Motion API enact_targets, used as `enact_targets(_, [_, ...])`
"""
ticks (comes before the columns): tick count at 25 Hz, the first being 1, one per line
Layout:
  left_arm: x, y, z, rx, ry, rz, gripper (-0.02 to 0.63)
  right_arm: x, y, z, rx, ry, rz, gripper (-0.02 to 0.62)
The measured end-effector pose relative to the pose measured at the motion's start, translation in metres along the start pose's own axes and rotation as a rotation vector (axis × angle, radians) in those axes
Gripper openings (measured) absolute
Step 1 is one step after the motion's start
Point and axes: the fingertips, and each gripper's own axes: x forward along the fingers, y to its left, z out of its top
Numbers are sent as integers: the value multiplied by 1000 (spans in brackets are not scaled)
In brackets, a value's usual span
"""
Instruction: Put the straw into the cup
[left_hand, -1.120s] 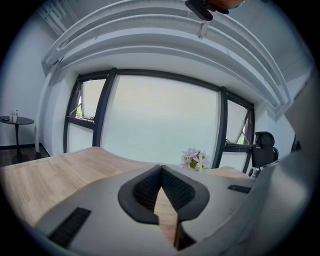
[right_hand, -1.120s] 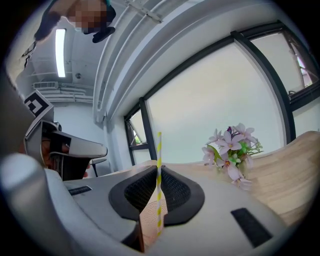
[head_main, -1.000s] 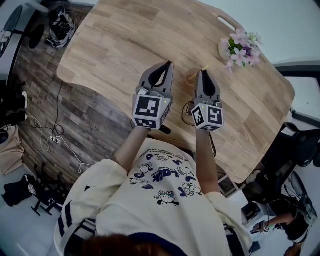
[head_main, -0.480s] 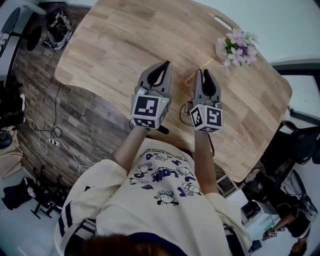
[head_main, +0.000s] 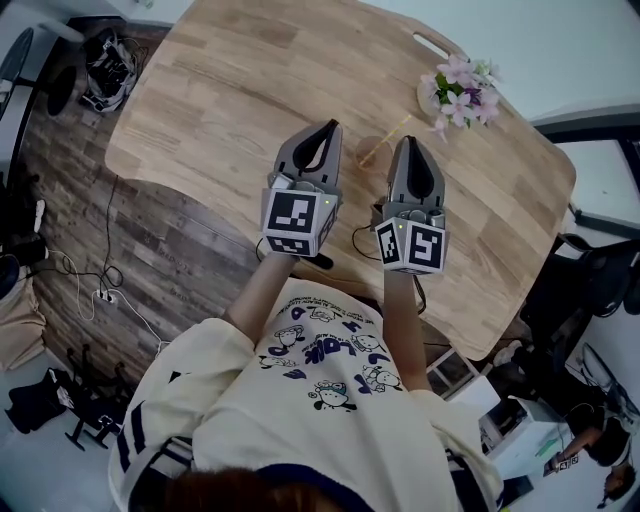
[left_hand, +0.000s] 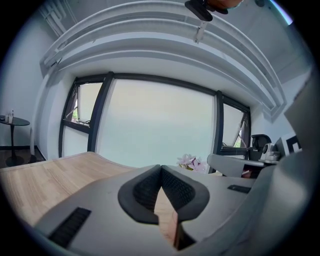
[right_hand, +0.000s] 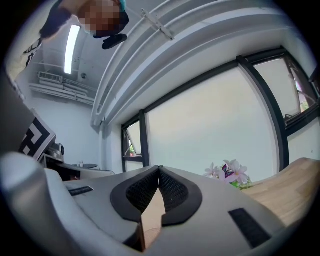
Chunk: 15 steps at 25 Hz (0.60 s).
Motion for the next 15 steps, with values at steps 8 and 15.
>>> enact_targets(8, [3,-17,9,32,-22,-38,32,-12,-1,7,28,-15,-17,20])
enact_targets(15, [5,-26,13,53,-31,-61,32,-16,-2,12,32,-21,-35,18])
